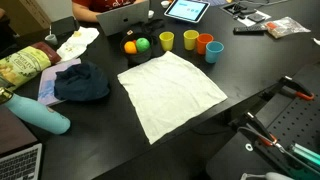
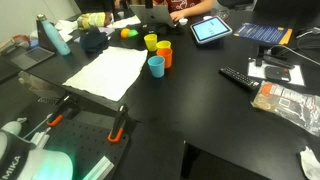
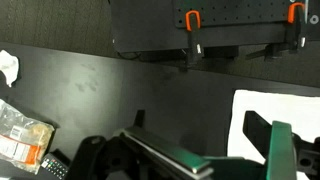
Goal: Fold the white towel diagonally in half three times, pick up the white towel and put it in the black bowl
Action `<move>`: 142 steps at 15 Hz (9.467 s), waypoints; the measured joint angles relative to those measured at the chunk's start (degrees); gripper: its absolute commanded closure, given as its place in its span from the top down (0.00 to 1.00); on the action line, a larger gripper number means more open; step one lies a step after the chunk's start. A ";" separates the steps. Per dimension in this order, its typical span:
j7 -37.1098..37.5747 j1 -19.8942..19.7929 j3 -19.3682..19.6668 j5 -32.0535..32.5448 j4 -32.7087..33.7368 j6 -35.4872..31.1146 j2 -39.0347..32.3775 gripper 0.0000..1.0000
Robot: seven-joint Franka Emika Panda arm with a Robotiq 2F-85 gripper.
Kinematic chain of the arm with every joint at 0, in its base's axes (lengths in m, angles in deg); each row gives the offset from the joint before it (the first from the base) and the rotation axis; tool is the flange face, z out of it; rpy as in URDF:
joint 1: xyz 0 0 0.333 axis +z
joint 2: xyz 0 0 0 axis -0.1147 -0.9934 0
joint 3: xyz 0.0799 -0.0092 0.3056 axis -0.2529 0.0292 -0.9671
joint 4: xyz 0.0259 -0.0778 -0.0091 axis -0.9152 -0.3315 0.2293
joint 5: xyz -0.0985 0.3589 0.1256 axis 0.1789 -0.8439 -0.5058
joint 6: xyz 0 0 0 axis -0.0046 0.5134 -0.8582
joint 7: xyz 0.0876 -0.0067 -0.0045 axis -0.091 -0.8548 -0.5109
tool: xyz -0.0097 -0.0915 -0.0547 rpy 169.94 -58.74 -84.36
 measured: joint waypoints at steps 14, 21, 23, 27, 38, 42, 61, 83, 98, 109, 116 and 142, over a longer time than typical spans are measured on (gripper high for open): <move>-10.17 10.67 -2.85 -34.43 -2.25 -18.28 -23.52 1.00; -3.81 12.68 -13.72 -43.21 4.95 -36.31 -47.61 1.00; 3.54 13.74 -13.20 -37.56 6.38 -41.49 -52.54 1.00; 15.46 15.24 -9.68 -28.01 7.62 -45.32 -56.94 0.75; 22.86 14.73 -10.20 -26.67 9.81 -48.29 -58.77 0.01; 26.26 15.65 -8.15 -25.30 9.84 -47.50 -58.76 0.03; 32.38 25.28 -10.39 0.84 27.53 -24.71 -46.33 0.03; 12.66 24.92 -17.29 -4.53 67.86 -2.42 -76.53 1.00; 5.85 17.39 -20.27 -14.61 27.03 -27.10 -59.34 1.00; 5.81 14.13 -20.40 -16.55 9.14 -57.06 -60.74 0.42; 6.39 14.05 -20.98 -16.54 8.49 -57.72 -60.07 0.00; 21.18 25.95 -10.17 11.07 50.65 -24.81 -67.52 0.03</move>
